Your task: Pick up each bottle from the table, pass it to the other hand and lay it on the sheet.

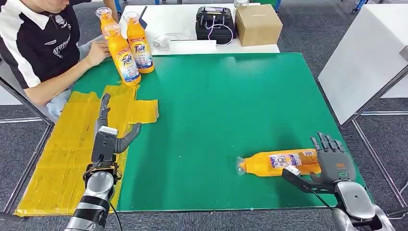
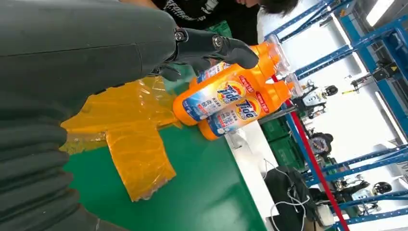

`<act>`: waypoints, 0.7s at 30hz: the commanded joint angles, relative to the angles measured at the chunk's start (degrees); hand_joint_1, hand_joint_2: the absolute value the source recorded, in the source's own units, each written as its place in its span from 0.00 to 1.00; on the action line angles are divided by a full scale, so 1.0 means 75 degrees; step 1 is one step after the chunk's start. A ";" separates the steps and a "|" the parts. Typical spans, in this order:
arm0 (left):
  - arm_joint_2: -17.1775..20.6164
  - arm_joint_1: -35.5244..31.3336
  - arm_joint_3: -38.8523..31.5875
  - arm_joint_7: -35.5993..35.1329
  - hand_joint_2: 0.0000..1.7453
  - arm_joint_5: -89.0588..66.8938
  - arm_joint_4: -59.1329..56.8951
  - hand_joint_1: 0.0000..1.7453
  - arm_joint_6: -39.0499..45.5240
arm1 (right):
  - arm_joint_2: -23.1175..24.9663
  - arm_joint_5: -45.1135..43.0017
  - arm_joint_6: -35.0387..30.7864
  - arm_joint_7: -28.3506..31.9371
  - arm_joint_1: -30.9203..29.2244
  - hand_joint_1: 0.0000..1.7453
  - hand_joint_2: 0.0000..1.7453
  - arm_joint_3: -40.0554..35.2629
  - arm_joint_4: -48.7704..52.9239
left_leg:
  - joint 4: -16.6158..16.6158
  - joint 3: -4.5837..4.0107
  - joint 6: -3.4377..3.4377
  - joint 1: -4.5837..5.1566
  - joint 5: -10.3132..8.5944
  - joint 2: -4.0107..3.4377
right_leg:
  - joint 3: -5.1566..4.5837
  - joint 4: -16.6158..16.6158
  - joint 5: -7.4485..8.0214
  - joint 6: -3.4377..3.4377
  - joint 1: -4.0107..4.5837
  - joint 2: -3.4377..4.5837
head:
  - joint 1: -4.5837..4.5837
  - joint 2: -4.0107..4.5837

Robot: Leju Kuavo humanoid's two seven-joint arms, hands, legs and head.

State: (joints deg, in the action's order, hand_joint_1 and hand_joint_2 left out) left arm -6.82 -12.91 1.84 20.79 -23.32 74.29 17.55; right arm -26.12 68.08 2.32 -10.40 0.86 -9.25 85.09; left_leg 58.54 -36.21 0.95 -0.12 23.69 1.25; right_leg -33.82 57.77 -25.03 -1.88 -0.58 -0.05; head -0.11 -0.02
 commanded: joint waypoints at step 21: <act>0.0008 -0.0371 0.0183 0.0043 1.00 0.0161 -0.0675 0.00 -0.0059 | 0.0509 -0.0837 0.0067 0.1732 -0.1511 0.00 1.00 -0.1433 -0.2446 | -0.0005 0.0024 -0.0003 -0.0005 0.0003 -0.0017 | 0.0023 -0.0013 0.0001 0.0003 0.0006 0.0004 | 0.0000 0.0000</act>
State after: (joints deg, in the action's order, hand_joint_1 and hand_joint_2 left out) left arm -7.13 -12.94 1.97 20.98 -22.53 74.03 17.31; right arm -22.12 63.06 2.91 0.48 -7.00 -13.73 73.20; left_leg 58.54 -36.19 0.95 -0.12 23.69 1.19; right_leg -33.83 57.77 -25.02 -1.88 -0.58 -0.03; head -0.11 -0.02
